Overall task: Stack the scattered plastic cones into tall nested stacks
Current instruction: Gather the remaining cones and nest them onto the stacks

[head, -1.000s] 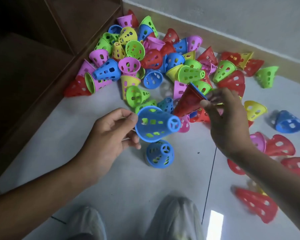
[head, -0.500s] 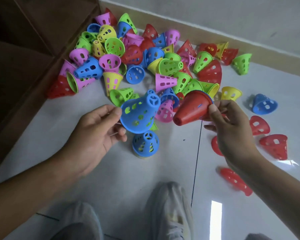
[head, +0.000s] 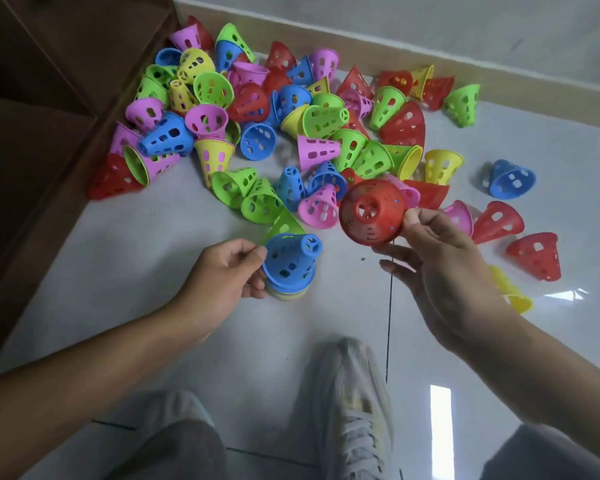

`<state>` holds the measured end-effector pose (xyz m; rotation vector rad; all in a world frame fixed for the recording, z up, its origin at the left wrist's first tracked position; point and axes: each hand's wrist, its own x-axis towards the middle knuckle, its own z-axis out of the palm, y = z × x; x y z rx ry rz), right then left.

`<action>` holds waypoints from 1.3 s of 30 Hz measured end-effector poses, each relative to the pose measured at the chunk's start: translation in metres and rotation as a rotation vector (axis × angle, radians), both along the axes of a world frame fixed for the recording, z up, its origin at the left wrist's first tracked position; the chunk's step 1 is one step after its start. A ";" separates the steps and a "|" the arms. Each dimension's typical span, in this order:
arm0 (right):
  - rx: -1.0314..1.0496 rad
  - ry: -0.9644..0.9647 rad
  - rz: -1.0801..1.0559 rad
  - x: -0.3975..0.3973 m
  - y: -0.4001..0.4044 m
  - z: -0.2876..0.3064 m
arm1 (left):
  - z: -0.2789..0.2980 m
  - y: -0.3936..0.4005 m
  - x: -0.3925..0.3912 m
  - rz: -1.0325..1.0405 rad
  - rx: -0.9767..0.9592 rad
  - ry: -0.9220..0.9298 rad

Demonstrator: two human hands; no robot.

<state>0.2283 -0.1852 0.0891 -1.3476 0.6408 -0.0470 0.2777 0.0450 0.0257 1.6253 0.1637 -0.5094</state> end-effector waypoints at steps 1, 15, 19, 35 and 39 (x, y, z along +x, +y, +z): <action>0.026 0.009 0.001 -0.002 0.004 -0.001 | -0.002 0.001 0.001 0.003 0.006 0.000; 0.055 0.138 0.167 -0.004 0.050 -0.015 | -0.014 0.022 -0.004 -0.094 0.212 -0.094; -0.025 0.169 0.171 -0.003 0.054 -0.027 | -0.009 0.020 -0.004 -0.120 0.145 -0.043; -0.165 0.254 0.191 -0.012 0.045 -0.051 | -0.007 0.007 -0.001 -0.224 0.023 0.084; -0.218 0.254 0.204 -0.014 0.034 -0.055 | -0.011 0.014 0.014 -0.308 0.165 -0.001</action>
